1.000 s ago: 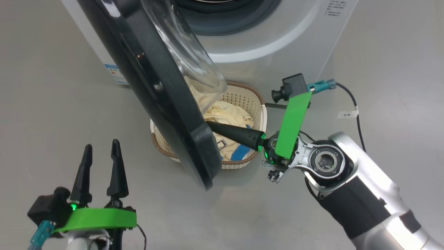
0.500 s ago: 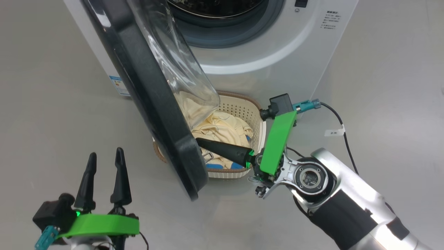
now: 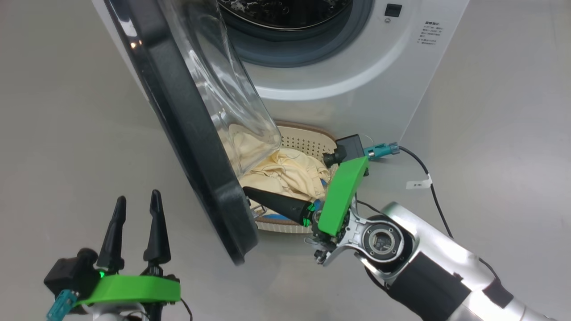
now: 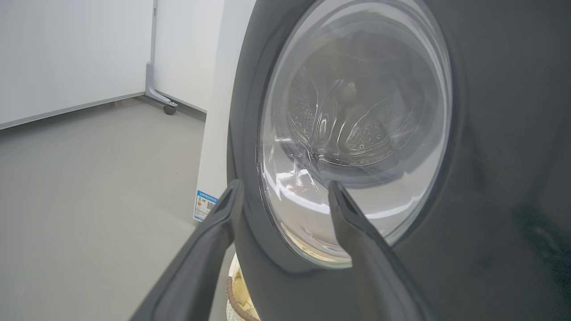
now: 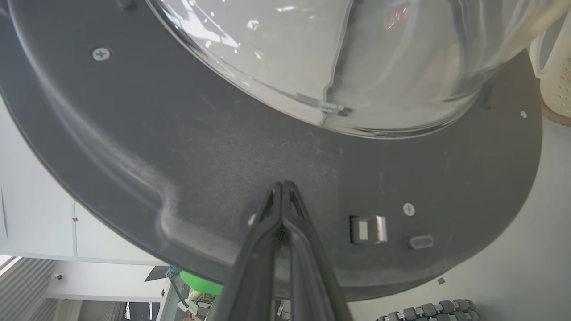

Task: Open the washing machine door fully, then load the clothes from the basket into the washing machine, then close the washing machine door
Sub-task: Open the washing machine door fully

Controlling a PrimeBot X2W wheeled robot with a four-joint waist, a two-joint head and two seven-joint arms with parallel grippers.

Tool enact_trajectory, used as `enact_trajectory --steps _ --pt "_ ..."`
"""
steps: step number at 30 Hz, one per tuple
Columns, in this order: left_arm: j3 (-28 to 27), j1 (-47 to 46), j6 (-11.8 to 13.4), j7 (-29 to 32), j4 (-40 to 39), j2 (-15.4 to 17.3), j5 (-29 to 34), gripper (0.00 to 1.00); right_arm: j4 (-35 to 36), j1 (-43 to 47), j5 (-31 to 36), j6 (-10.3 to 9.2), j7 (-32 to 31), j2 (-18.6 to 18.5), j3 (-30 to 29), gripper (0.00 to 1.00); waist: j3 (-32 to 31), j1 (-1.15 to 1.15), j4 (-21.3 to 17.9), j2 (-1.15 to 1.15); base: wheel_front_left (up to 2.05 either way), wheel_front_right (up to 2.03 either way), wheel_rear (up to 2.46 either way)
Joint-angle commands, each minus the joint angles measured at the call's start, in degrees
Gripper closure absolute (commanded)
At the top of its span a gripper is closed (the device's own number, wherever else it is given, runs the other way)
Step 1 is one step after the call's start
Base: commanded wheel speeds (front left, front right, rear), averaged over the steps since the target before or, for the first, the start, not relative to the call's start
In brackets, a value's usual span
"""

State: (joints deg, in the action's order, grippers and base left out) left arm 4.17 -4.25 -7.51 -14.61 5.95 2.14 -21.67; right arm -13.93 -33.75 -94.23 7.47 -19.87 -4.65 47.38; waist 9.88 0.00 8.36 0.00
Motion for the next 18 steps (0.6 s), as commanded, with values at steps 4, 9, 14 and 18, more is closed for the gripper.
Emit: enact_trajectory --steps 4,9,14,18 --pt "-1.64 -0.53 0.02 -0.39 -1.64 0.74 0.37 0.00 1.56 -2.26 -1.02 0.02 1.84 1.77 1.95 1.00 -0.32 0.00 0.53 0.00 0.00 0.00 0.00" --pt "-1.78 -0.33 0.02 -0.39 -1.52 0.74 0.42 0.00 1.81 -2.57 -2.07 0.02 2.85 1.77 3.31 1.00 -0.73 0.00 0.75 0.00 0.00 0.00 0.00" --pt "-2.26 -0.19 0.02 -0.39 -1.53 0.74 0.74 0.00 1.90 -2.82 -1.93 0.02 3.38 1.77 3.97 1.00 -1.10 0.00 0.44 0.00 0.00 0.00 0.00" --pt "-2.84 0.07 0.02 -0.39 -1.58 0.74 1.10 0.00 1.67 -2.98 0.11 0.02 3.81 1.77 4.11 1.00 -1.36 0.00 -0.21 0.00 0.00 0.00 0.00"
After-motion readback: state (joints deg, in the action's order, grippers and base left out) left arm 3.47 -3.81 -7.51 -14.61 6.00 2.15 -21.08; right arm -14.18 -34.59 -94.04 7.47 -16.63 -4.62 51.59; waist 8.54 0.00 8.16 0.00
